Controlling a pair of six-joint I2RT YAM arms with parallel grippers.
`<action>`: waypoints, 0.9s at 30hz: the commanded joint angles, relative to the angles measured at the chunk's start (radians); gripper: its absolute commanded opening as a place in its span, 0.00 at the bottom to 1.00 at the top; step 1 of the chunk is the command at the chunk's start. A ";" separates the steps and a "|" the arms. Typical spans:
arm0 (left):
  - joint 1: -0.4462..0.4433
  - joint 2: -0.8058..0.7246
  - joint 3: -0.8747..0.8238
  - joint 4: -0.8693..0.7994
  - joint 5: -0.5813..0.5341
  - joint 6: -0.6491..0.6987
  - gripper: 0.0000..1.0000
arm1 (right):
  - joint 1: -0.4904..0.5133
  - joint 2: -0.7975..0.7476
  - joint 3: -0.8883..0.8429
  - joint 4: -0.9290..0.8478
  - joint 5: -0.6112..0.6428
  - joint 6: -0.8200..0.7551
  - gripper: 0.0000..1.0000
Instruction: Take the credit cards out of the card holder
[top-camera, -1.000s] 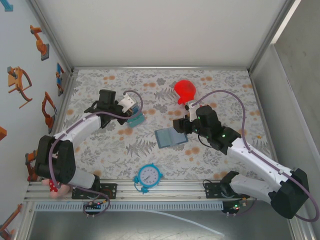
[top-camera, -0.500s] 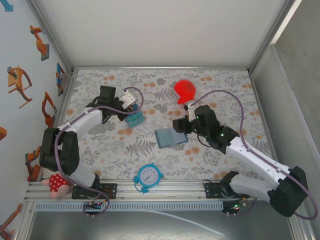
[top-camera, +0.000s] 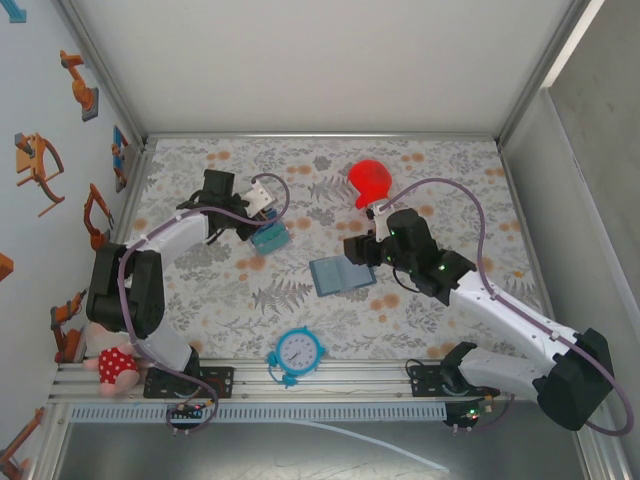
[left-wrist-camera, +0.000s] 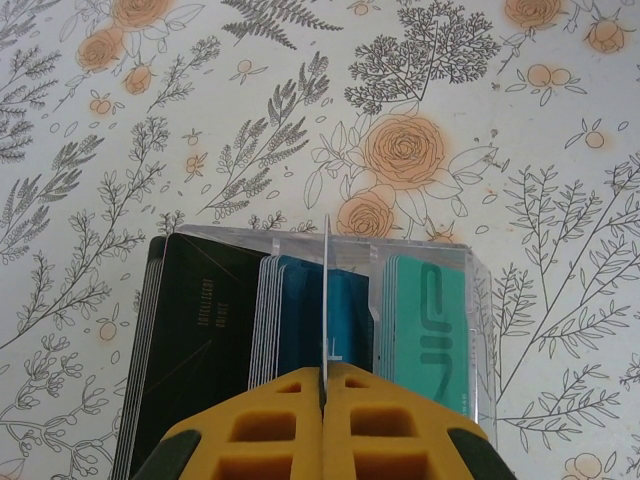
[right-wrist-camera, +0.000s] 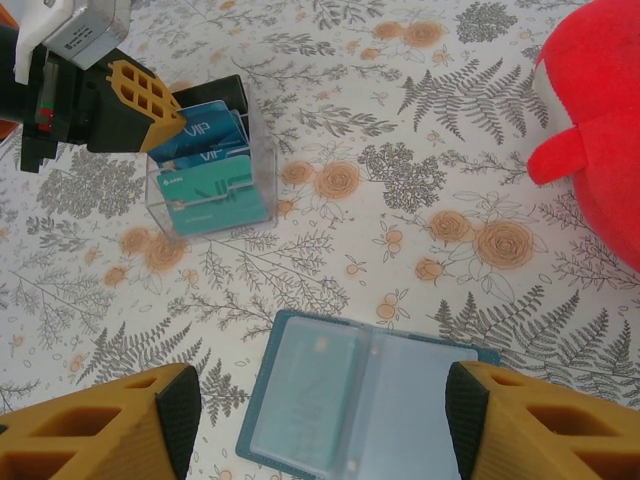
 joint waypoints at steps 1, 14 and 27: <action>0.009 0.018 0.027 -0.025 0.020 0.035 0.02 | 0.001 0.005 0.035 0.022 -0.009 0.018 0.65; 0.008 -0.011 0.056 -0.080 0.020 0.005 0.26 | 0.002 0.009 0.017 0.031 -0.014 0.027 0.66; -0.016 -0.257 -0.069 -0.021 0.015 -0.180 0.97 | 0.010 0.084 0.003 -0.014 -0.025 0.046 0.56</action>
